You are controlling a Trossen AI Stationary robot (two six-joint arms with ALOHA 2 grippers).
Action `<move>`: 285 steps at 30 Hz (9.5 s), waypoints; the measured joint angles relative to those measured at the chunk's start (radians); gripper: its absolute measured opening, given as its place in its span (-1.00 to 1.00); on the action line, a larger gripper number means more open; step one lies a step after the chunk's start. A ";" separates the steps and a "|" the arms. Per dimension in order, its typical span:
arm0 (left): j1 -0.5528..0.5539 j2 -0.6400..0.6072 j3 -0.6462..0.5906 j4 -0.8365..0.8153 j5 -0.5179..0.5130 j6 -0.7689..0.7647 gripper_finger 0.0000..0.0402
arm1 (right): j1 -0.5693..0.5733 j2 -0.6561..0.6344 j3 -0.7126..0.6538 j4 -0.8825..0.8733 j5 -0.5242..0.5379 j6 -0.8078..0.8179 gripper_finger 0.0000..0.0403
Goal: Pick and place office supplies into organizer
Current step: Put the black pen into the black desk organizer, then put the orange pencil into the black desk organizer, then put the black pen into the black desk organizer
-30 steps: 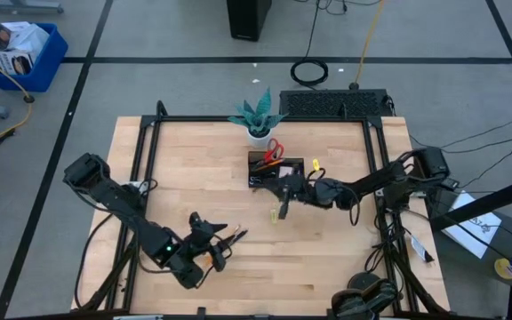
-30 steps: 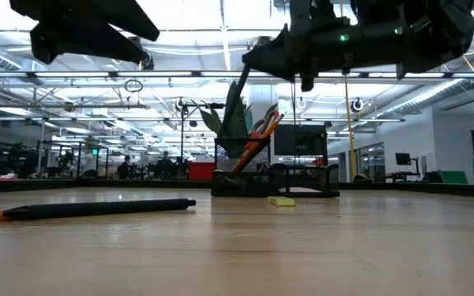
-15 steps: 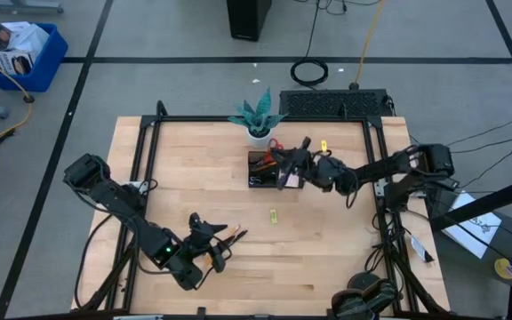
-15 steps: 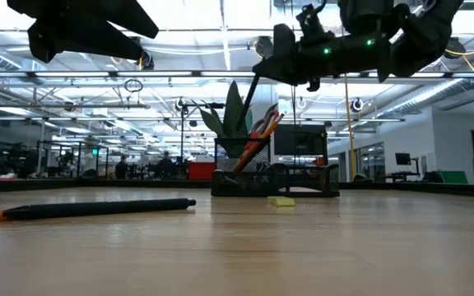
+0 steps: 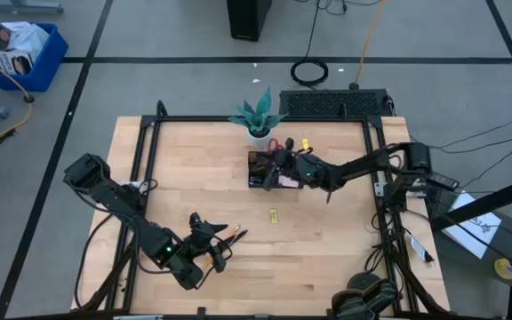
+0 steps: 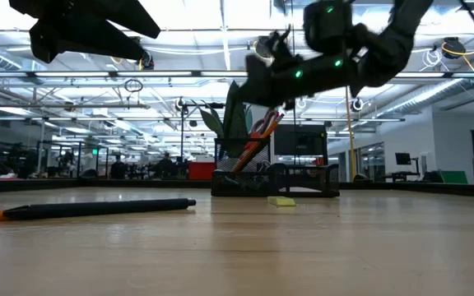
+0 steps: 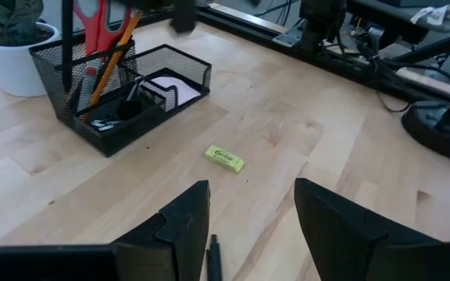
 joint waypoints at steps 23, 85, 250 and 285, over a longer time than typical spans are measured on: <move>0.002 0.001 0.000 0.014 0.062 -0.009 -0.05 | 0.024 0.049 0.013 0.006 -0.002 -0.121 0.02; -0.191 0.368 0.092 -0.276 0.302 -0.636 -0.93 | 0.674 -0.232 -0.126 -0.229 0.261 -0.099 0.04; 0.225 -0.264 -0.467 0.917 0.284 0.650 -0.85 | 0.001 -0.282 0.301 -1.066 -0.004 -0.034 -0.90; 0.225 -0.263 -0.466 0.847 0.298 0.594 -0.81 | -0.025 -0.191 0.301 -0.976 -0.051 -0.286 0.31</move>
